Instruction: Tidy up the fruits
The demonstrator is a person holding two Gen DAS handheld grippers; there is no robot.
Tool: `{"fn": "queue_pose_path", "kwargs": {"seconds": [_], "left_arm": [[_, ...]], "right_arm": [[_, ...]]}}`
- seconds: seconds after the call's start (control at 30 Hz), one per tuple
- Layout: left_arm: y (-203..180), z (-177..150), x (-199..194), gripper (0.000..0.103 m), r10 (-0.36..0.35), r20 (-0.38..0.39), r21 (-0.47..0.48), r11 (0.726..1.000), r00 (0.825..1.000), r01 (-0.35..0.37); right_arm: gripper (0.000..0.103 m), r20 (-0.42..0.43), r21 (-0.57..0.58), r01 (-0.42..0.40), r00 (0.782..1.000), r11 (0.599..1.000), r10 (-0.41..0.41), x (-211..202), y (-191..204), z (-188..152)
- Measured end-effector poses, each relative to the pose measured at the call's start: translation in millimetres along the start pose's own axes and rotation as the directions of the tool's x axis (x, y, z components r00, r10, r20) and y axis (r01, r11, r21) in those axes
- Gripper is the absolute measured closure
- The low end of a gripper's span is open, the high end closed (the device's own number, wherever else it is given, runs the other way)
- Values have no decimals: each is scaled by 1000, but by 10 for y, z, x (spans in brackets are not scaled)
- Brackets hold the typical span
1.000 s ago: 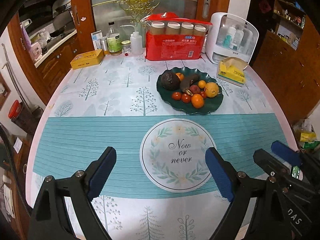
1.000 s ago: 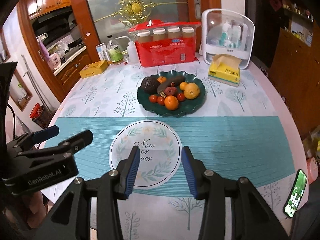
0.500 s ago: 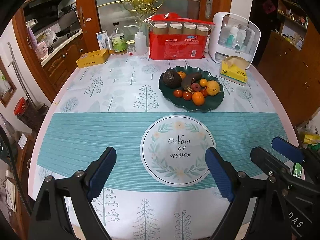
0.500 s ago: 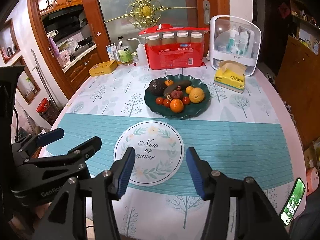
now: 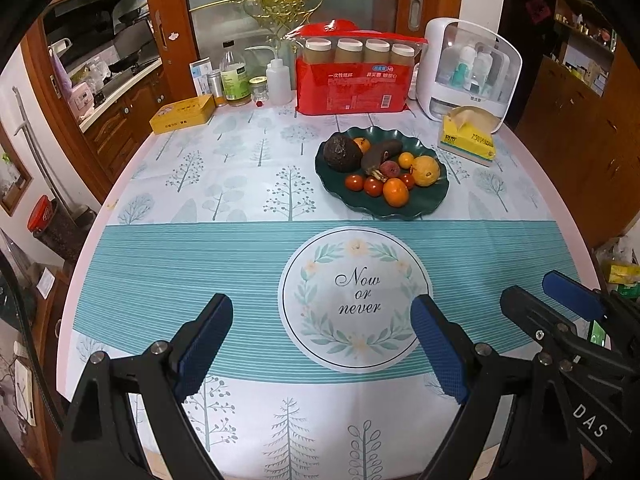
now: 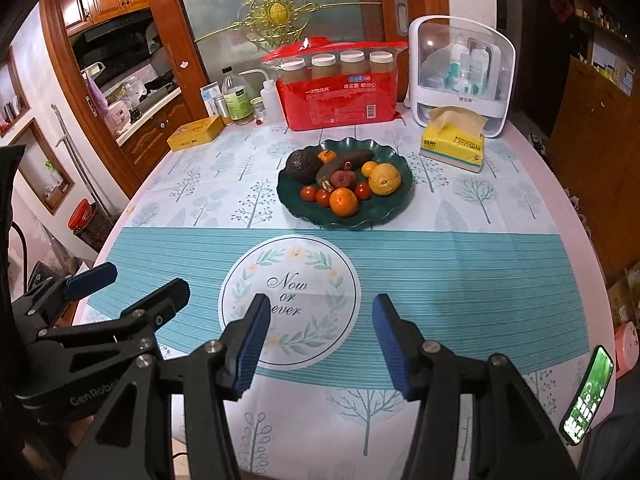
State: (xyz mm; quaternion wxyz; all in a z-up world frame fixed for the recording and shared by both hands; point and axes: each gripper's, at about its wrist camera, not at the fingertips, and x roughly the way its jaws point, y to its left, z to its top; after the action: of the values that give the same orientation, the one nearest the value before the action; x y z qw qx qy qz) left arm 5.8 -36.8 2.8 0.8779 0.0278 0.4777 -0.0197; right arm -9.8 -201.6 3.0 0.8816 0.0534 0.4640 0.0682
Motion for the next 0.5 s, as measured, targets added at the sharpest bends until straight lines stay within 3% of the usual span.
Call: {"fn": "queue_pose_path", "kwargs": {"seconds": [0.5], "left_arm": [[71,43,67,13,-5,-17,6,1000,1000,6]], "right_arm": [[49,-10,-2,3,1000,1000,-3,66,6,20]]}}
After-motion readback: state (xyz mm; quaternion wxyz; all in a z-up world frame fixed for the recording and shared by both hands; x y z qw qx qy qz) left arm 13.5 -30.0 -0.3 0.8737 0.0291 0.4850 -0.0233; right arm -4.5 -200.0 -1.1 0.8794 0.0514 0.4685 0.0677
